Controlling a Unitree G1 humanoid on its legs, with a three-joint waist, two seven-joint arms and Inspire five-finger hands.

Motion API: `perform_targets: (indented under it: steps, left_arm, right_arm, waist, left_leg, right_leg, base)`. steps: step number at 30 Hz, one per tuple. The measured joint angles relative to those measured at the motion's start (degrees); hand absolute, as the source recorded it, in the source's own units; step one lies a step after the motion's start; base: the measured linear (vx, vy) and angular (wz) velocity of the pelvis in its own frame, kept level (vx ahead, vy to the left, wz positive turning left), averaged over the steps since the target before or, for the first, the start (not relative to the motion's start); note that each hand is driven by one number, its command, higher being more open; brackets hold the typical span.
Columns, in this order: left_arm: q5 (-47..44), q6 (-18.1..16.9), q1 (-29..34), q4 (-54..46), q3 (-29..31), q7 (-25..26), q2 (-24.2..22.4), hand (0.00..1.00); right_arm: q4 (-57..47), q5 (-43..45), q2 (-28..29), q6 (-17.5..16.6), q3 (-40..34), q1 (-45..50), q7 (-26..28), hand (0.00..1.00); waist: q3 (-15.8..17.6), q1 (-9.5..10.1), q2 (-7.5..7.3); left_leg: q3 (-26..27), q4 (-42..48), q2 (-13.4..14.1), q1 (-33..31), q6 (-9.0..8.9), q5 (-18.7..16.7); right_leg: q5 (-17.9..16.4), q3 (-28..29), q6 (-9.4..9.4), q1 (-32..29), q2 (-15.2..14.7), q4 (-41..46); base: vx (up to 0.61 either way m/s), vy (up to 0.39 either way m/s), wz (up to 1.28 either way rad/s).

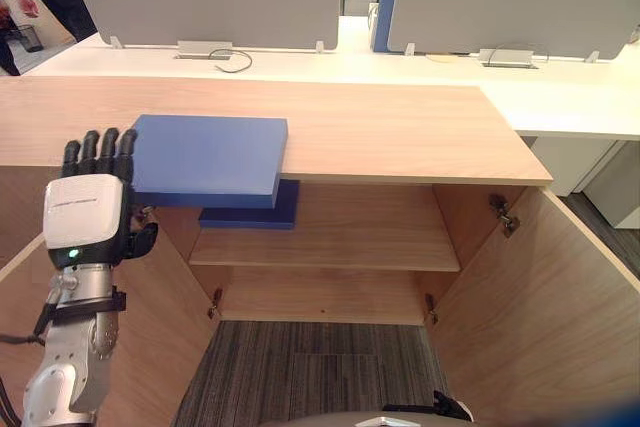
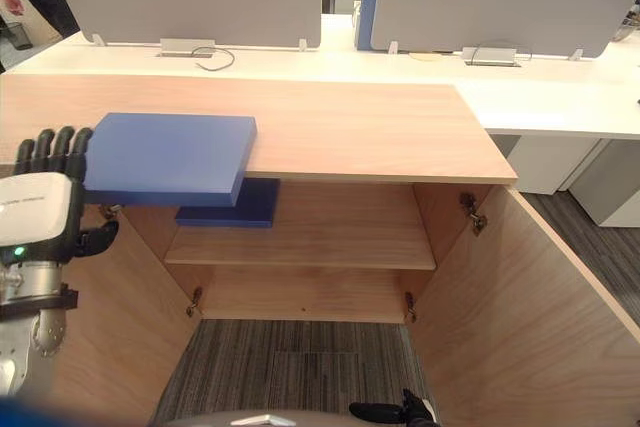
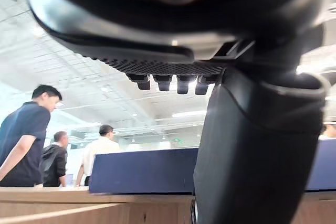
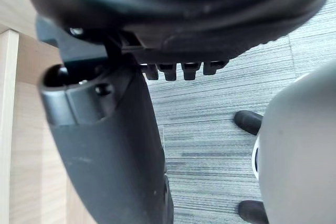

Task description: Walk over to the cabinet, pick up the folder, carry it to the office cabinet, place the folder inside the office cabinet, then close the office cabinet door

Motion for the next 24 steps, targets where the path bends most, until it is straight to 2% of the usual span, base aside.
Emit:
perform_targets:
  steps: [8,14,15,18,24]
  left_arm:
    - [2.1,-1.1,-2.5,0.7,-5.6,0.0,0.8,1.0]
    - [2.1,-1.0,-4.7,6.0,-9.3,-0.9,0.8,1.0]
    - [2.1,-1.0,-5.0,7.5,-10.2,-1.1,0.8,0.0]
    - [2.0,-0.9,-6.8,11.2,-11.9,-2.0,0.8,0.0]
    - [2.0,-0.1,-11.6,12.1,-12.2,-1.6,0.9,0.0]
  right_arm:
    - [-1.4,-1.4,0.0,-0.2,-0.1,1.6,0.1,1.0]
    - [-1.6,-1.4,0.1,-0.2,0.0,1.5,0.1,1.0]
    - [-1.6,-1.4,0.1,-0.2,0.1,1.5,0.1,1.0]
    - [-1.6,-1.4,0.3,-0.1,0.1,1.5,0.1,1.0]
    - [-1.5,-1.4,0.3,-0.1,0.2,1.5,0.1,1.0]
  waist:
    - [-1.4,-0.45,0.32]
    - [-2.2,-1.68,0.15]
    - [-2.4,-1.82,0.07]
    - [-2.5,-1.96,-0.15]
    - [-2.8,-2.13,-0.37]
  left_leg:
    - [0.9,-1.7,-0.1,1.0,-0.01,0.8]
    - [1.4,-1.9,-0.1,1.1,-0.07,0.8]
    - [1.7,-1.9,-0.1,1.0,-0.07,0.8]
    - [2.0,-2.0,-0.1,1.1,-0.07,0.8]
    - [2.5,-2.1,-0.2,1.4,-0.07,0.8]
  right_leg:
    - [0.4,0.7,0.05,0.0,0.0,-0.3]
    - [0.9,1.3,0.05,0.0,0.1,-1.0]
    - [1.2,1.5,0.06,0.0,0.2,-1.4]
    - [1.3,1.8,0.05,-0.1,0.2,-1.4]
    - [1.5,2.2,0.15,-0.1,0.0,-1.4]
  base:
    - [-0.02,-0.002,-0.05]
    - [-0.02,-0.006,-0.05]
    - [-0.01,0.0,-0.09]
    - [-0.01,0.0,-0.07]
    - [-0.01,0.001,-0.03]
